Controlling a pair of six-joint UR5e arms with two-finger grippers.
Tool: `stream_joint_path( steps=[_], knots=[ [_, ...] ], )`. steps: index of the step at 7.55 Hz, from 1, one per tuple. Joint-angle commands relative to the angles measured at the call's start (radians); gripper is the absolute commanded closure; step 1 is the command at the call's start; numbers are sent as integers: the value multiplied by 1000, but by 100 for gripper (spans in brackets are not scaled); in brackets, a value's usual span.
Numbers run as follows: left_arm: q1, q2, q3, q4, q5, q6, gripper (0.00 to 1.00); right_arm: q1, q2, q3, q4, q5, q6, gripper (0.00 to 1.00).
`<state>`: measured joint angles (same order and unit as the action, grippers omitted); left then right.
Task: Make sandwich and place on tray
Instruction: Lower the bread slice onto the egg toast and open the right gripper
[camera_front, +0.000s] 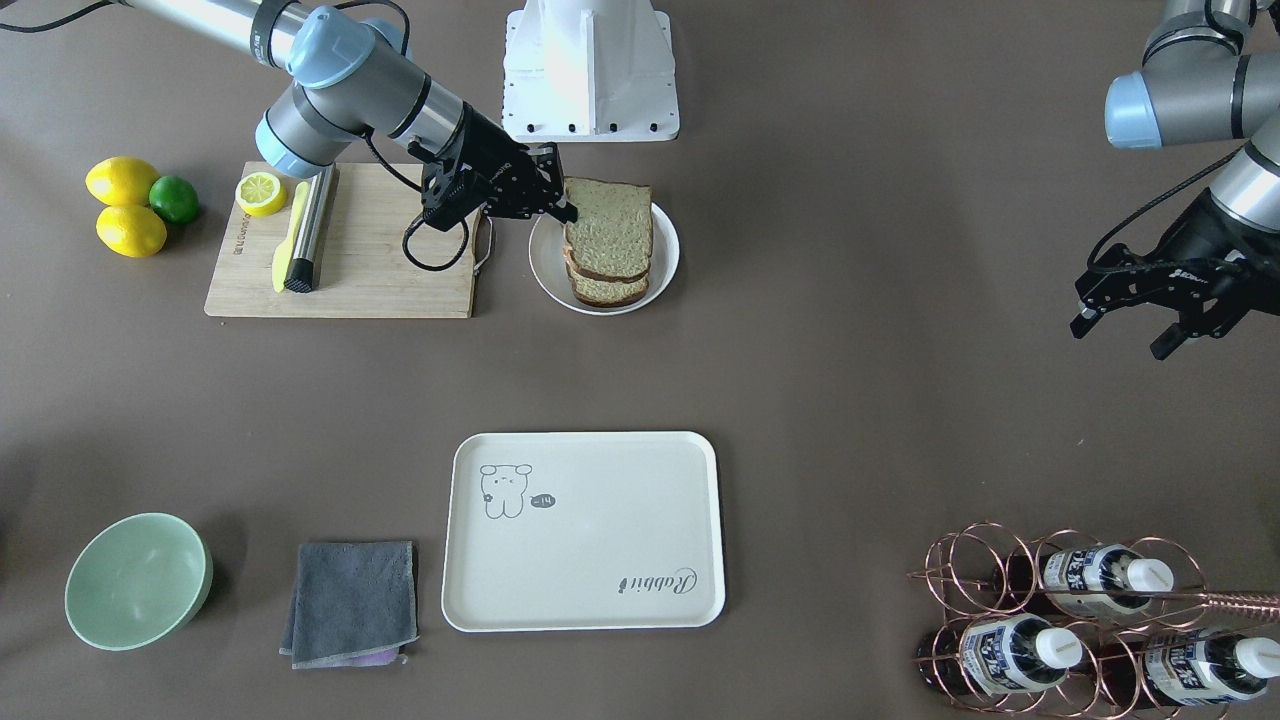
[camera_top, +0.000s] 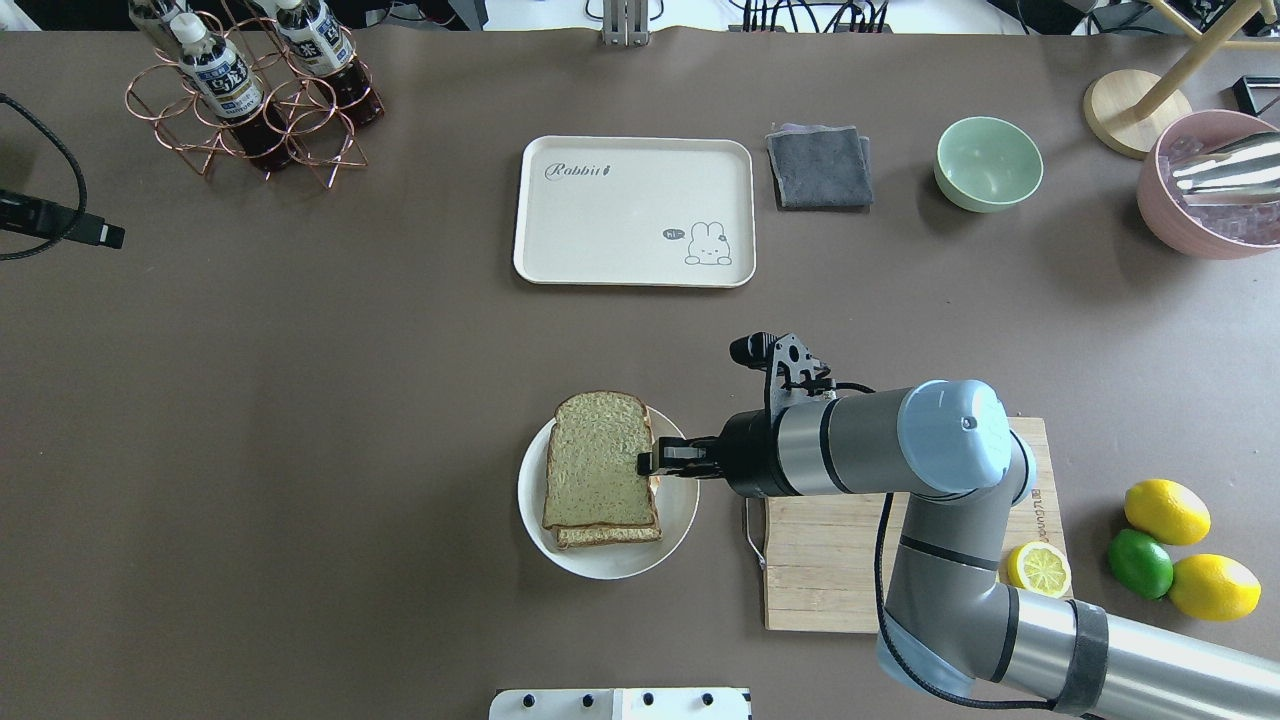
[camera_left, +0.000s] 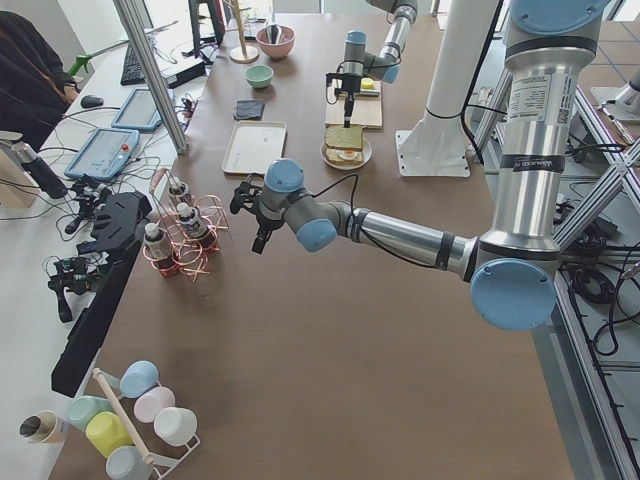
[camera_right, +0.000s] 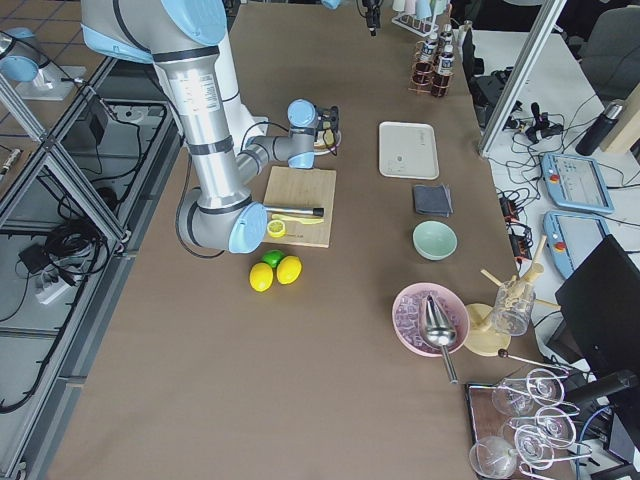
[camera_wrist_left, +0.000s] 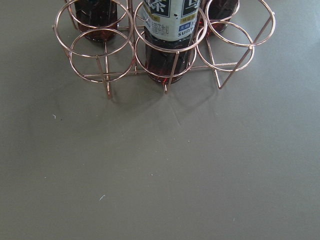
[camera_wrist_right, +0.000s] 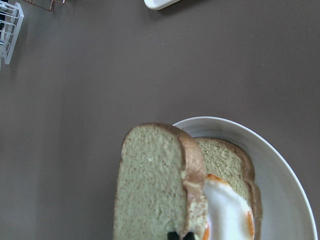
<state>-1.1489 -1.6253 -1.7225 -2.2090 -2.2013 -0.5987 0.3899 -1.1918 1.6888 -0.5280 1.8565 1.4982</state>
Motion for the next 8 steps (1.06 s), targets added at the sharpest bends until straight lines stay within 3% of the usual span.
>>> stream_joint_path(
  steps=[1,8],
  knots=[
    [0,1,4,-1,0,0,3,0,11,-33,0,0,-3,100],
    [0,-34,29,6,0,2,3,-20,-3,-41,11,0,5,100]
  ],
)
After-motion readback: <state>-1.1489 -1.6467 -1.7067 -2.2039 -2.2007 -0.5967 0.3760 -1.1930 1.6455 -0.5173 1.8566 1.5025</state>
